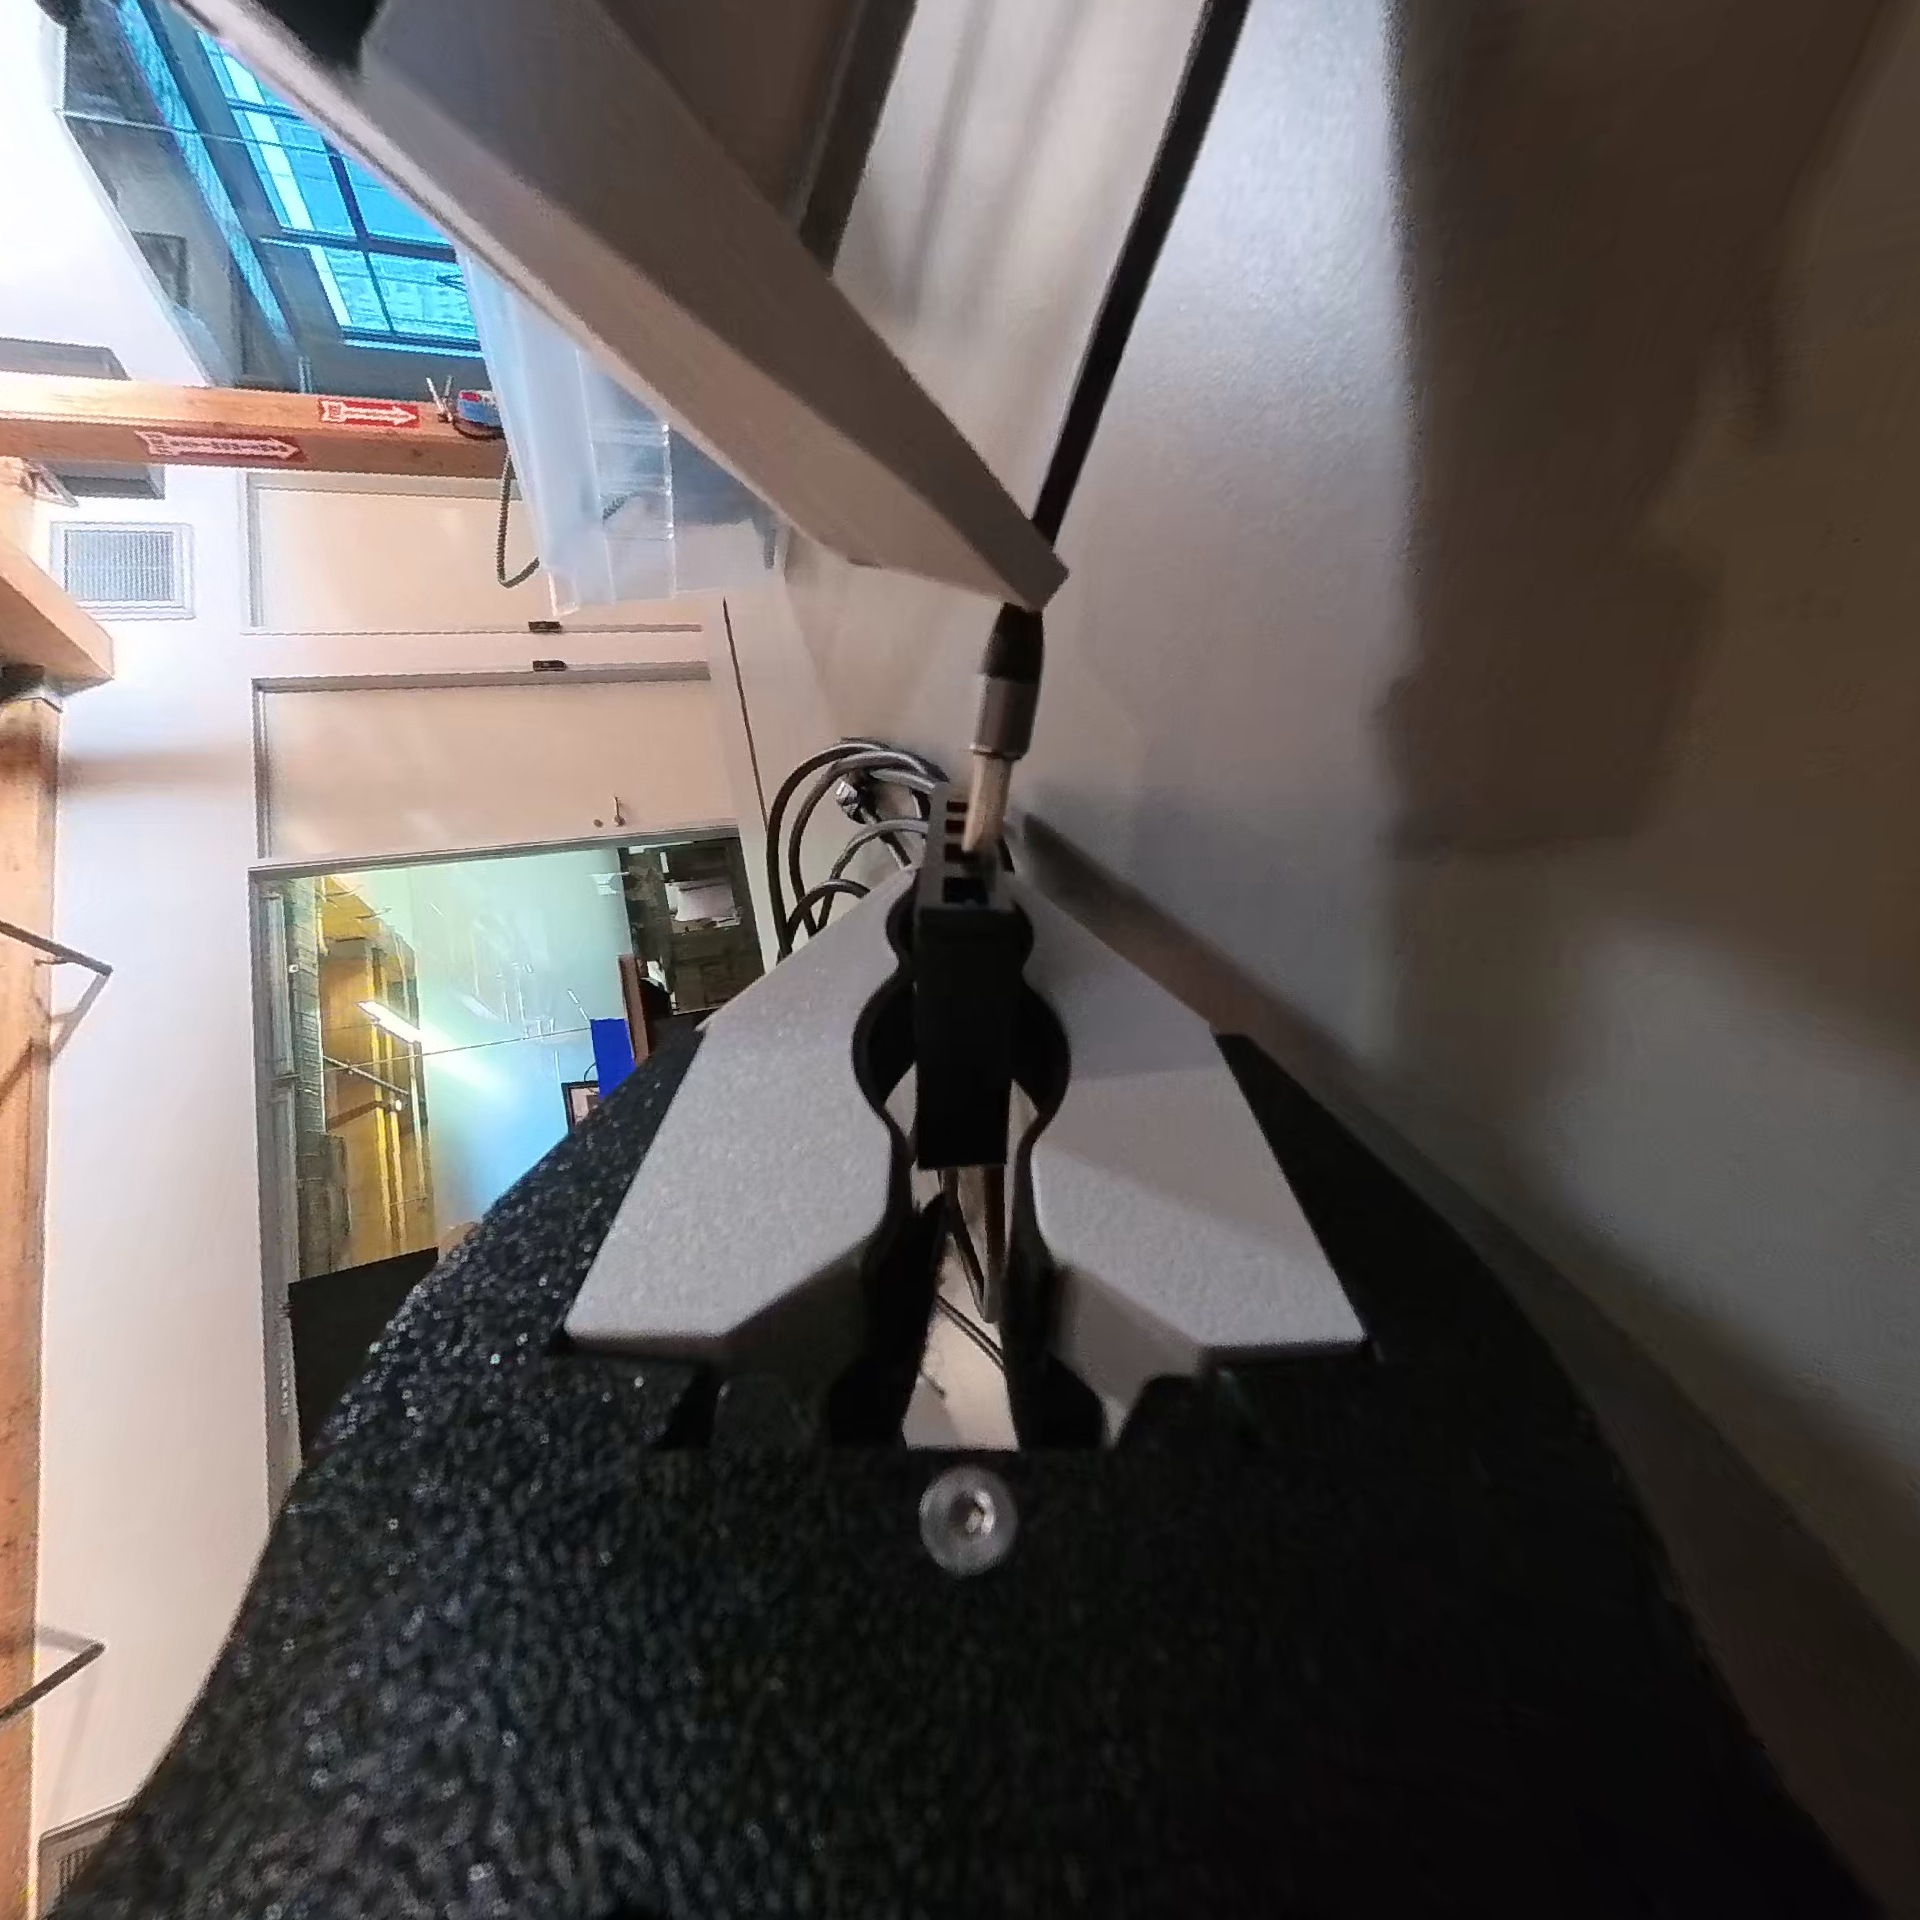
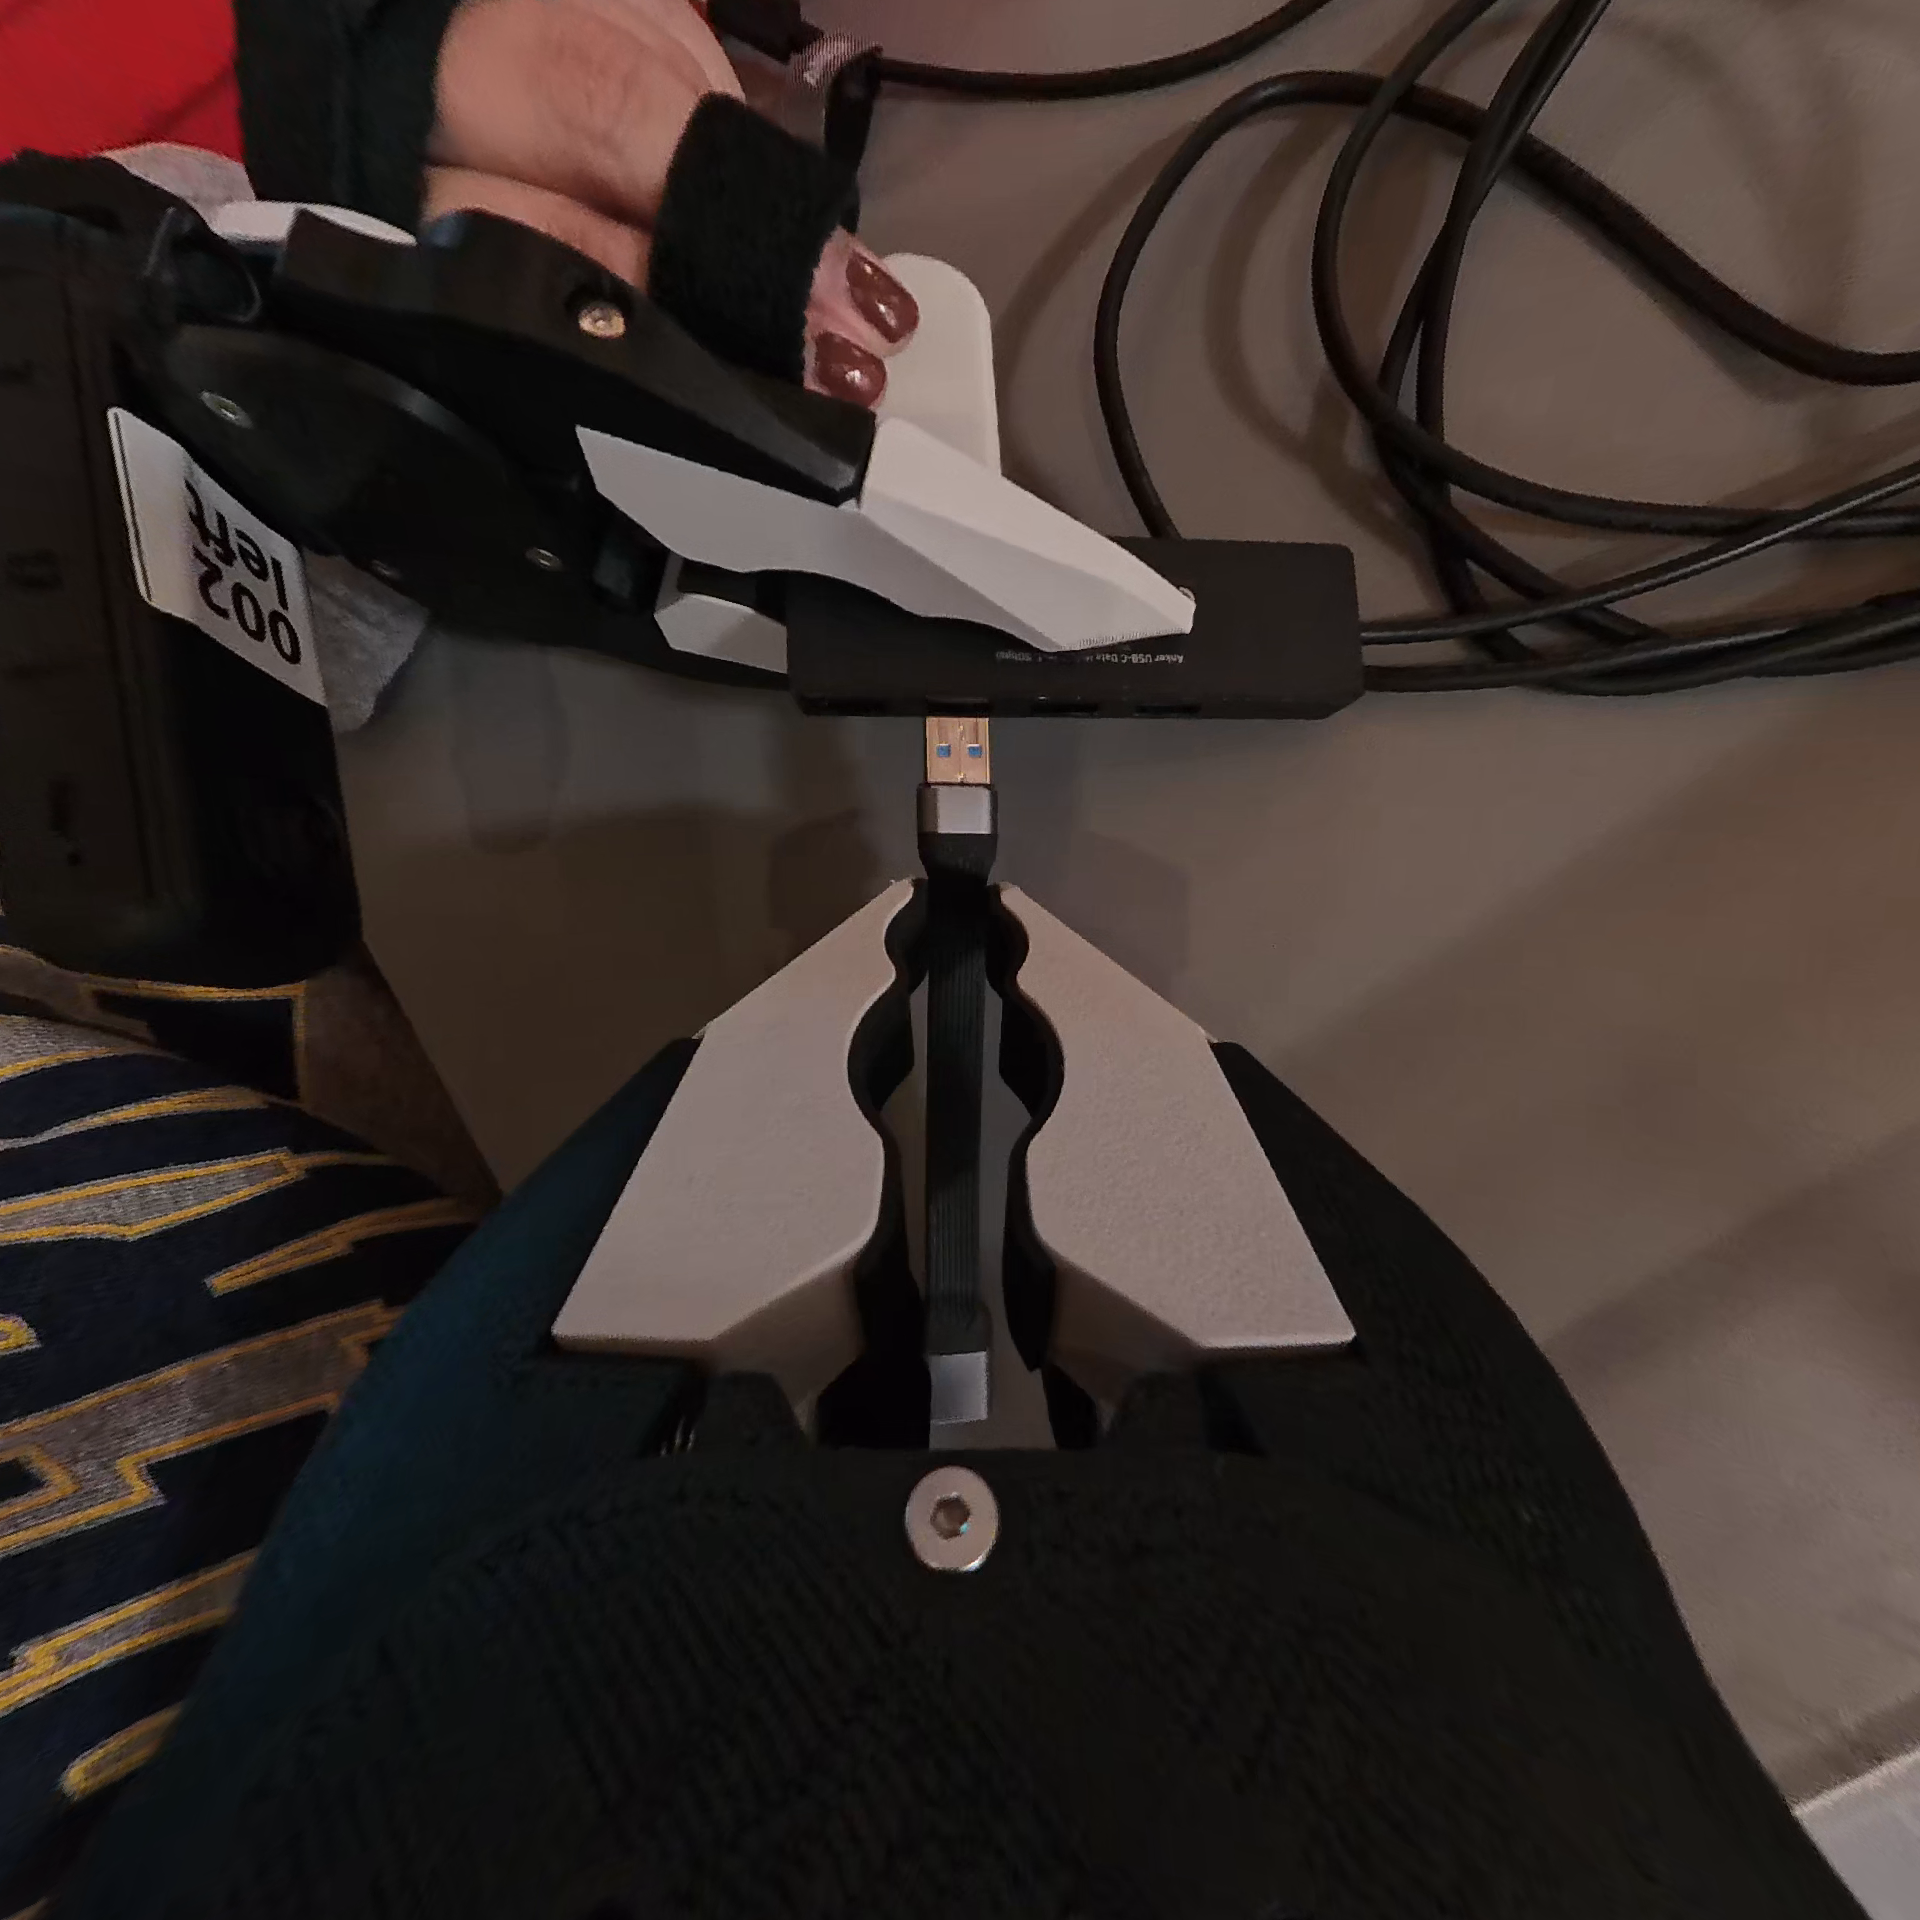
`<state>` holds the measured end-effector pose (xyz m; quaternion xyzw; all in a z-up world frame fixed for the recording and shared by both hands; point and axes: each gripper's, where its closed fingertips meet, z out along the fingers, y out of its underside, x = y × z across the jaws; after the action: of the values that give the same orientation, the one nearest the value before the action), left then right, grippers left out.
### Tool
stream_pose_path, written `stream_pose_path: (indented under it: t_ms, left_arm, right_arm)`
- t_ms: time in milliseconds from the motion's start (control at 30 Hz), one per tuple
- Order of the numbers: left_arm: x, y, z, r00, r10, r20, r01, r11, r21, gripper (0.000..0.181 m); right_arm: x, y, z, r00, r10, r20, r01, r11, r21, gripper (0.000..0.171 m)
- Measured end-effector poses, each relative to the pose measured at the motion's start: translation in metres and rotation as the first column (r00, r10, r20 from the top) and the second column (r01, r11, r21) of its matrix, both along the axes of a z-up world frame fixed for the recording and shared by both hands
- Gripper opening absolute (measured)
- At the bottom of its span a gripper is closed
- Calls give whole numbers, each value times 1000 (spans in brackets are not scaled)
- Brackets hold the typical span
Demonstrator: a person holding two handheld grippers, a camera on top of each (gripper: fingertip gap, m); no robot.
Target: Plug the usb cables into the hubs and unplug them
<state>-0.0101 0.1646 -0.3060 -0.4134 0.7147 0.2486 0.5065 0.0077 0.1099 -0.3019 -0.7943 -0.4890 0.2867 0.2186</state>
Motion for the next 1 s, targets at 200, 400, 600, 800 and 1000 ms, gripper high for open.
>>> stream_pose_path:
  t_ms: [200, 400, 600, 800, 1000]
  left_arm:
    - [-1, 0, 0, 1000, -1, -3, 1, 1000, 2, 8]
    - [-1, 0, -2, 1000, 1, -19, -1, 1000, 10, 8]
    - [-3, 0, -2, 1000, 5, -8, -5, 1000, -2, 8]
    - [-1, -2, 1, 997, 0, 75, 5, 997, -73, 9]
    - [-4, 0, 1, 997, 15, 71, -10, 997, -72, 8]
  right_arm:
    - [-1, 1, 1, 1000, -3, -1, 3, 1000, 6, 8]
    - [0, 2, 1, 1000, -1, 15, 1, 1000, 9, 8]
    - [-1, 4, 7, 1000, -2, -2, 2, 1000, 31, 8]
    - [-5, 5, 12, 1000, 5, -6, -4, 998, 62, 8]
    - [-9, 7, 14, 1000, 7, -28, -5, 997, 72, 8]
